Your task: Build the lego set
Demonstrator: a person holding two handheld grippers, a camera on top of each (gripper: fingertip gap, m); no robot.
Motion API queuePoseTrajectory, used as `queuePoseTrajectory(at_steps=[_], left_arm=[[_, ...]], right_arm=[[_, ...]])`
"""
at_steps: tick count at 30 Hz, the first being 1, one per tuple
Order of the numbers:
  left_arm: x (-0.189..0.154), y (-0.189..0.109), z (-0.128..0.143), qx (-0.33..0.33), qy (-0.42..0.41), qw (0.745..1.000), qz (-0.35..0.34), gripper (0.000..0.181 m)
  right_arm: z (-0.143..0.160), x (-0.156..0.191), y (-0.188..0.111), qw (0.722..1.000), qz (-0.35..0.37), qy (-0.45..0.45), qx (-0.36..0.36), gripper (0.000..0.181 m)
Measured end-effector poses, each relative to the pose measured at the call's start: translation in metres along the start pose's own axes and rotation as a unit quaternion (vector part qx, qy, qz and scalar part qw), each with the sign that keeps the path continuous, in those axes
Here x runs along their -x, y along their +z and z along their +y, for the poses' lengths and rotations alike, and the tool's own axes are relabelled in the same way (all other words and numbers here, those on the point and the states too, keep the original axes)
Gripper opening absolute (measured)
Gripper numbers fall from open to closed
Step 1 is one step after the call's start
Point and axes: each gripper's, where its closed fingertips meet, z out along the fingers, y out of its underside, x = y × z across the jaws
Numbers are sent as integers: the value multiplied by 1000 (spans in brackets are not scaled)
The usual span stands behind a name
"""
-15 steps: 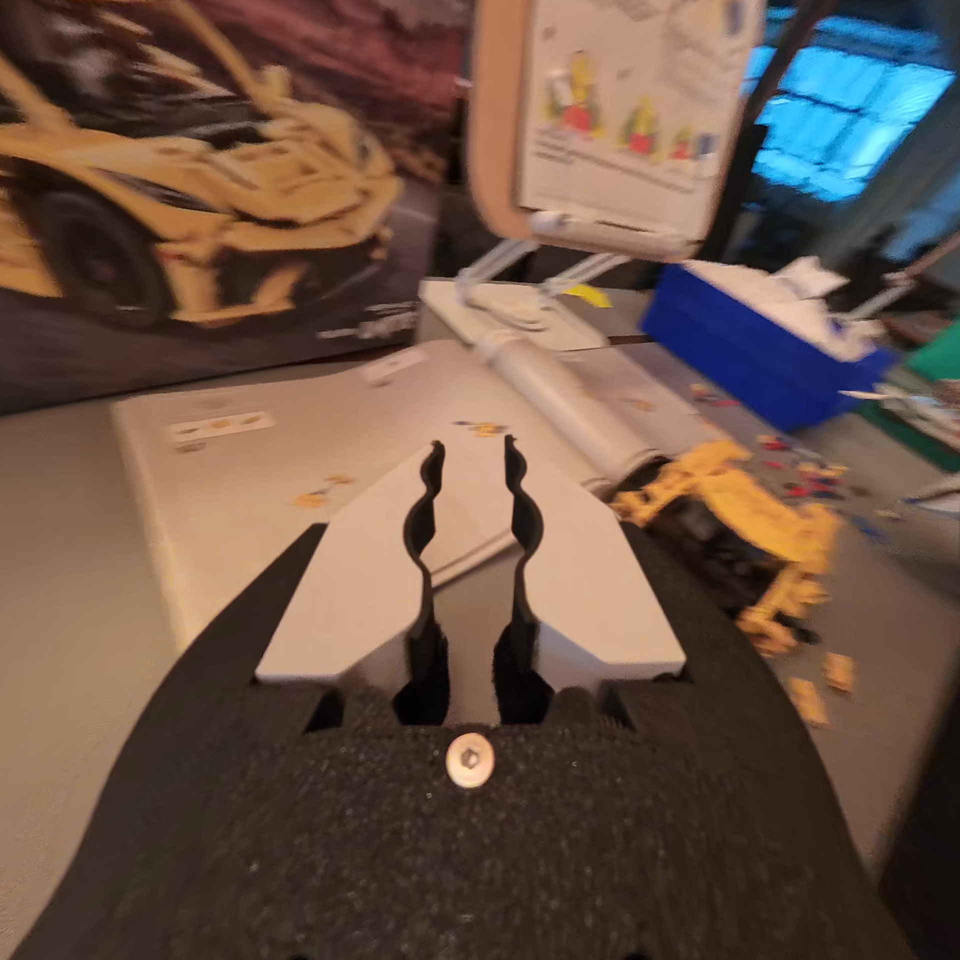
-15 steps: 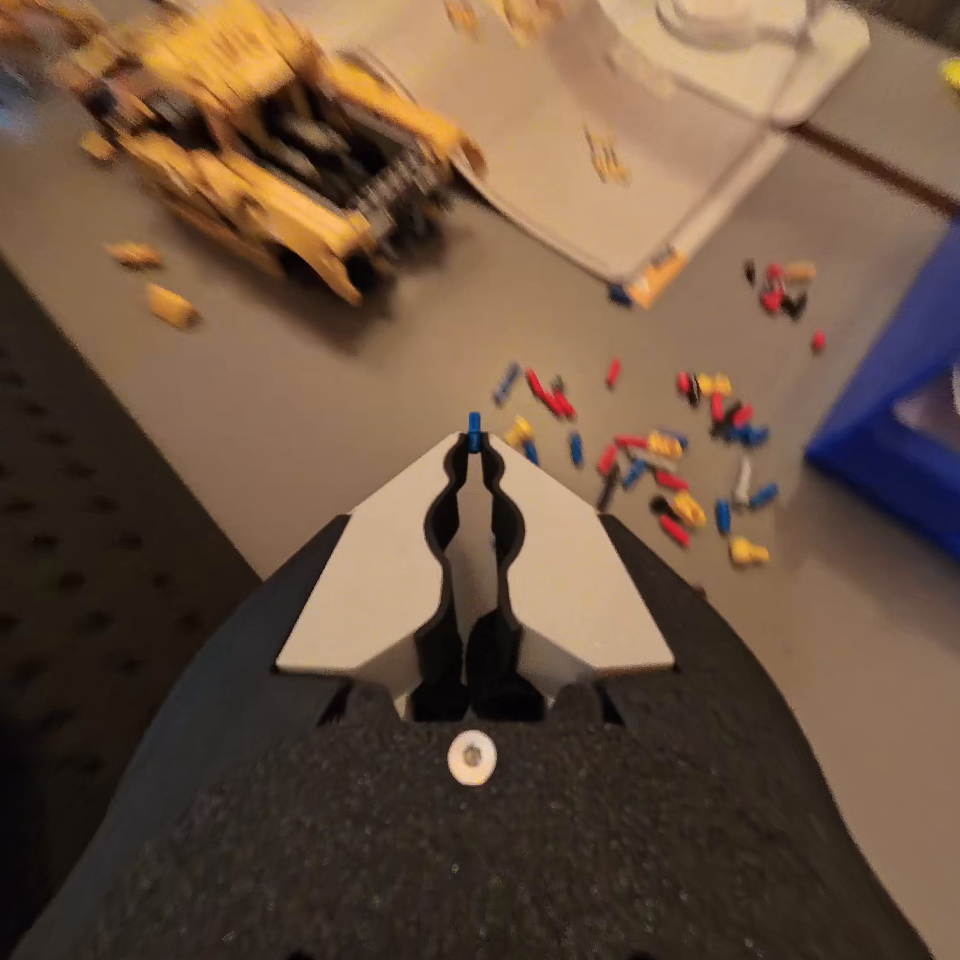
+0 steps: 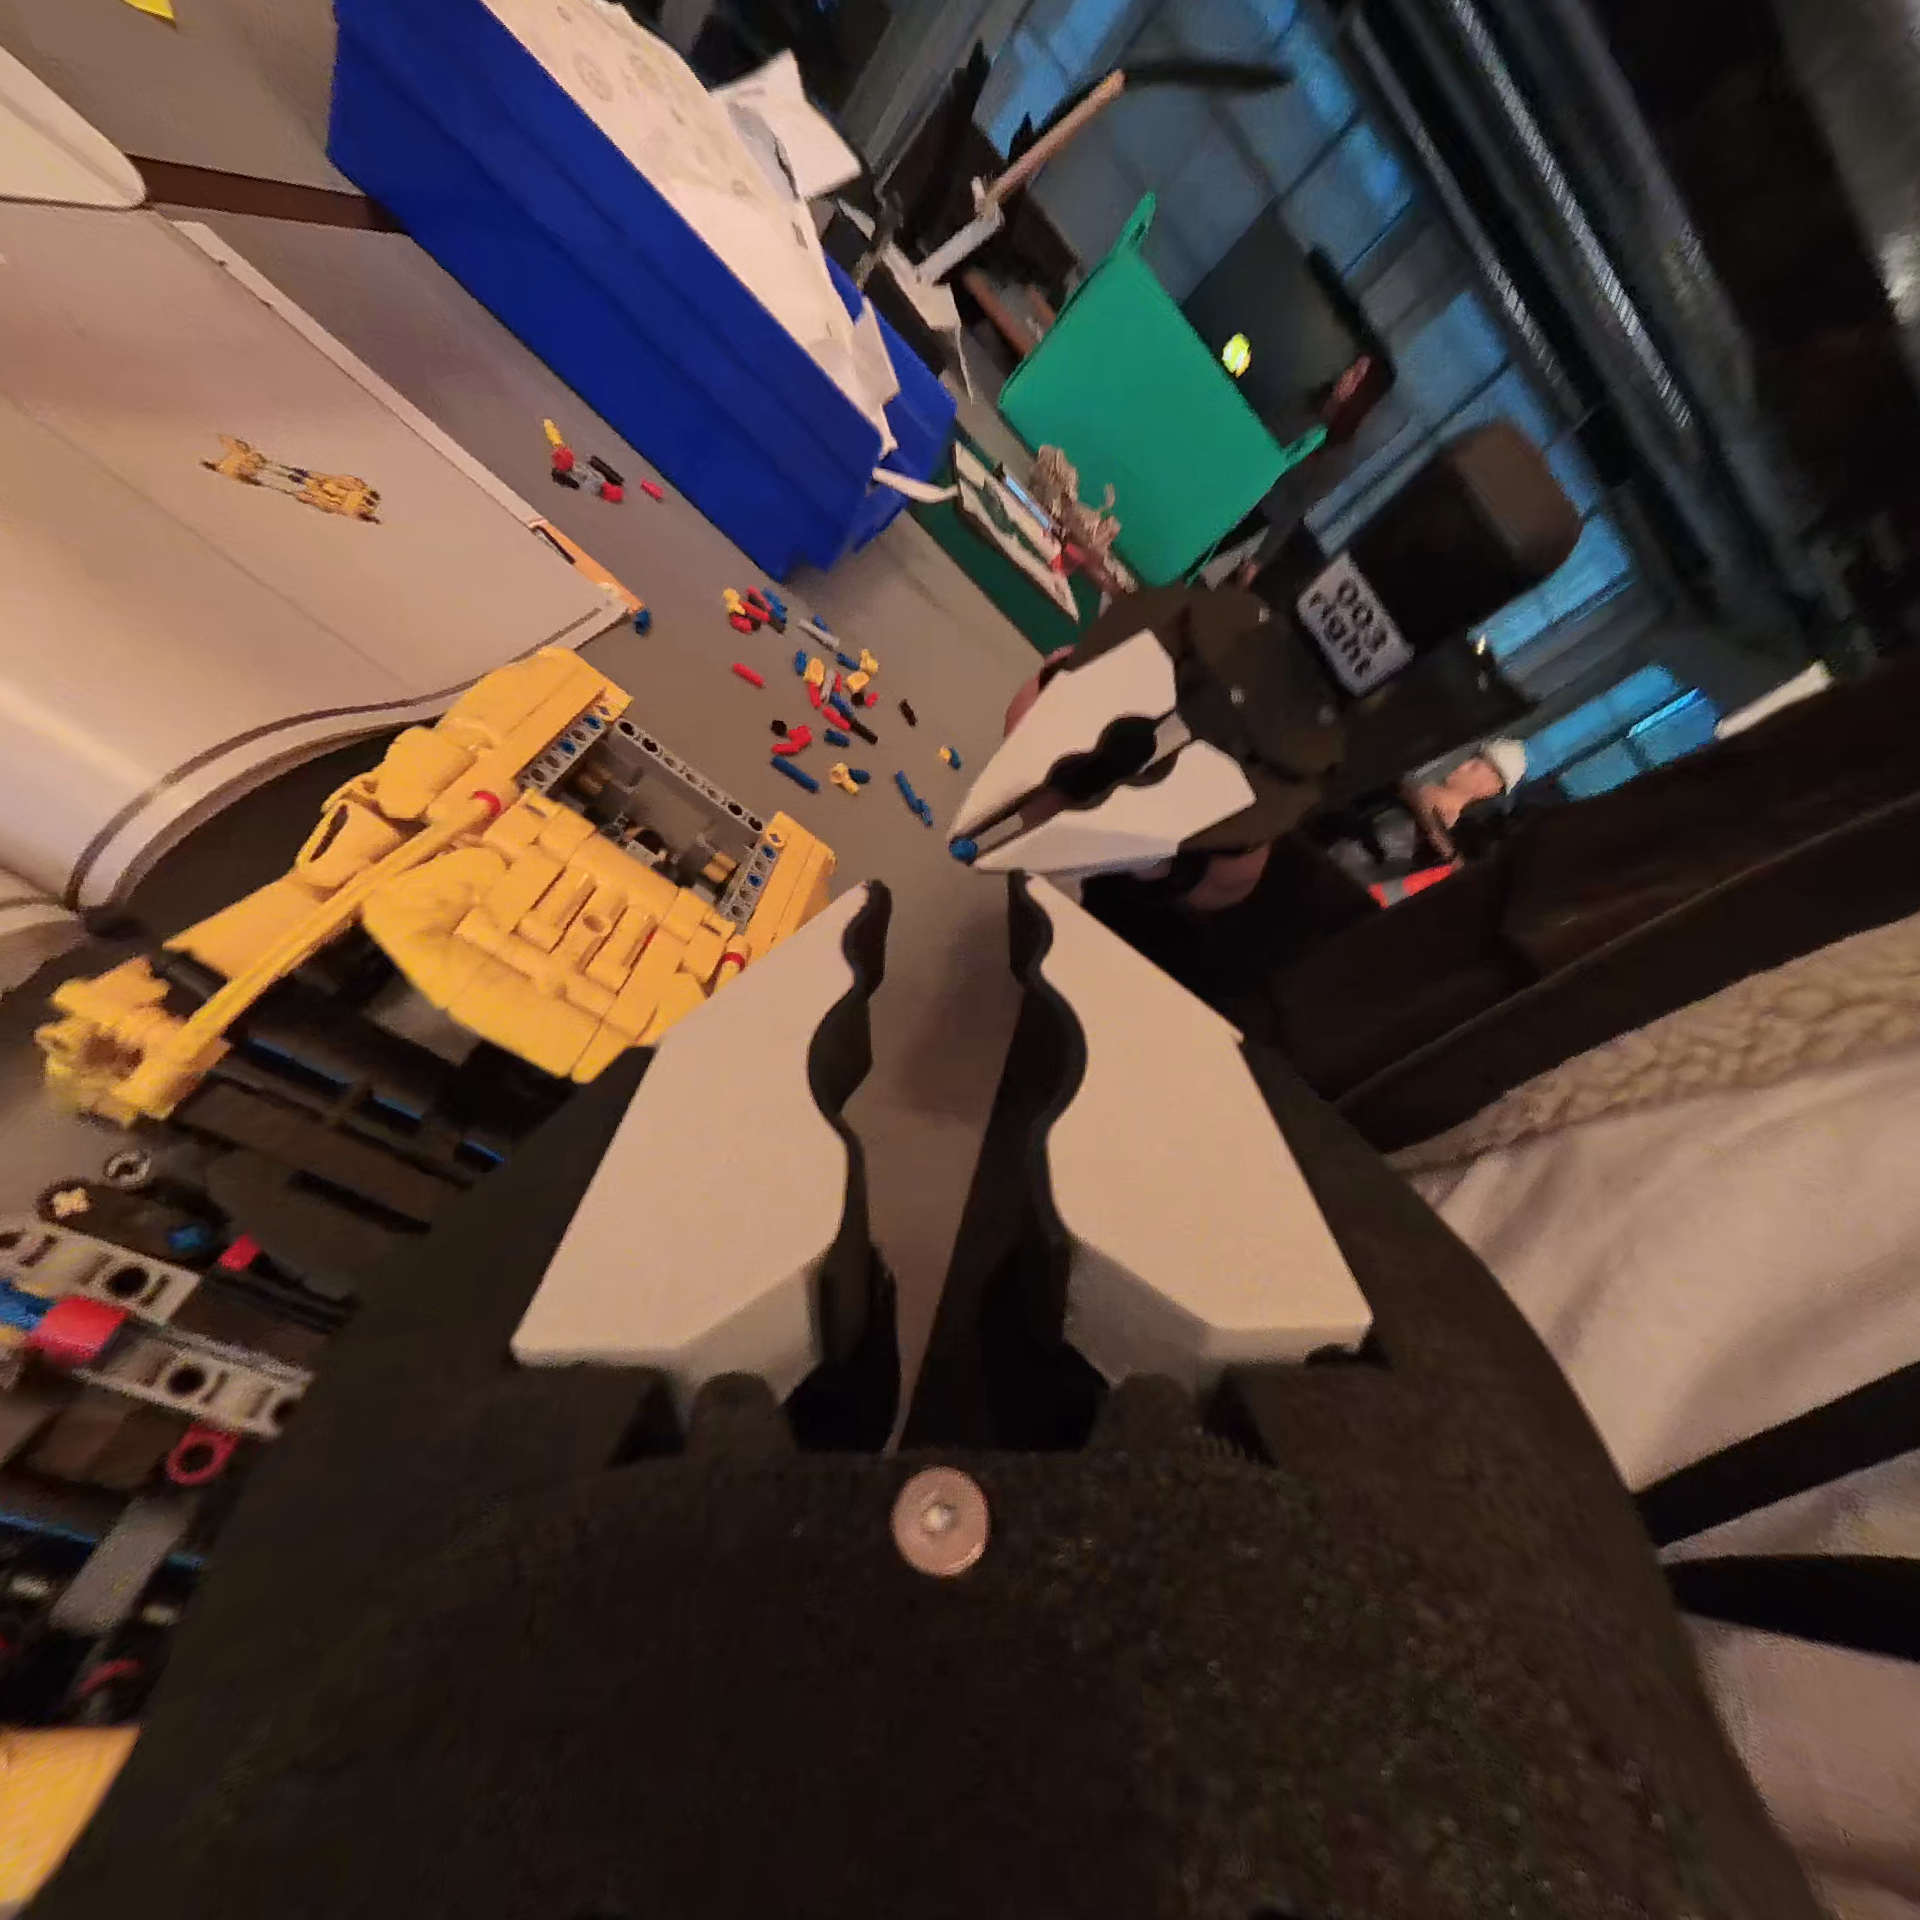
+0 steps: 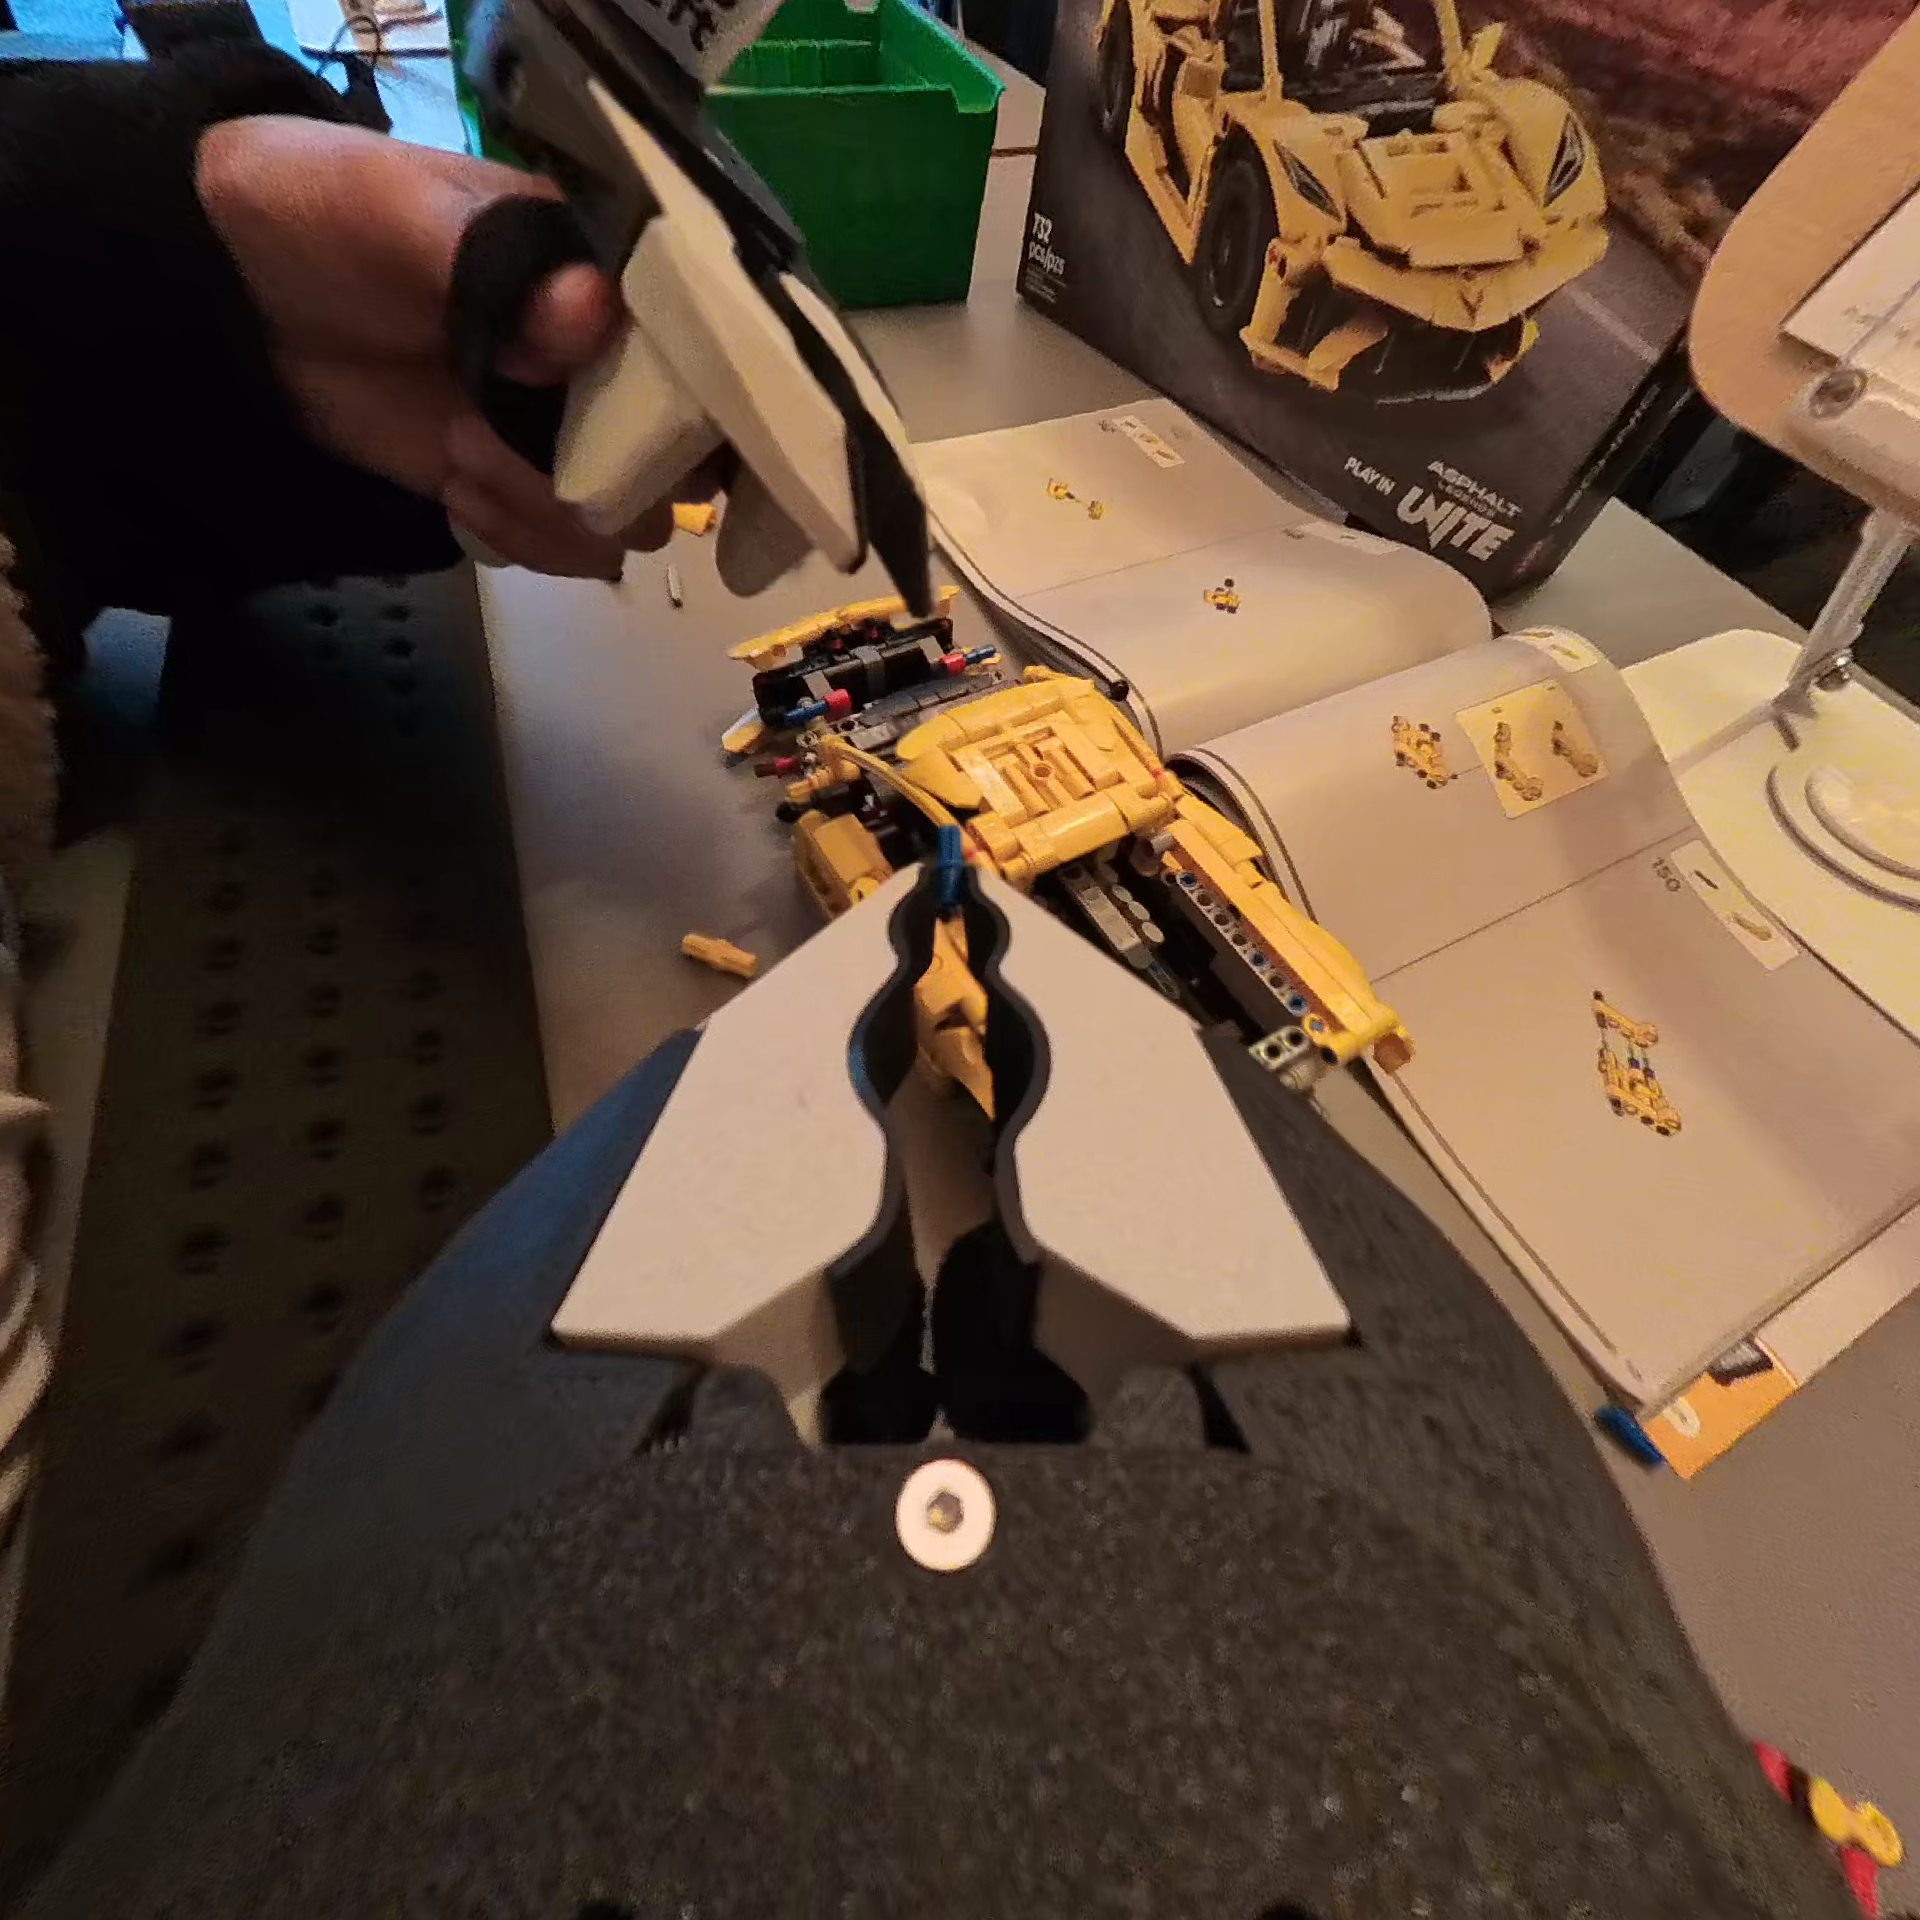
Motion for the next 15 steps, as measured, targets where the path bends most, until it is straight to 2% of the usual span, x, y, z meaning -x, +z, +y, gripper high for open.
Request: queuePoseTrajectory(at_steps=[2,5,9,15], left_arm=[[4,-10,-1,-18,-24,1000,-7,22],[16,-25,1,-36,-42,997,-48,9],[20,-40,11,-37,-51,995,-80,9],[17,-48,24,-32,-51,995,-79,19]], right_arm=[[-5,6,7,1000,-5,-4,-15,3],[-11,12,19,999,-14,2,-28,3],[-16,24,33,998,-45,9,-38,3],[-22,36,49,997,-70,-2,-38,3]])
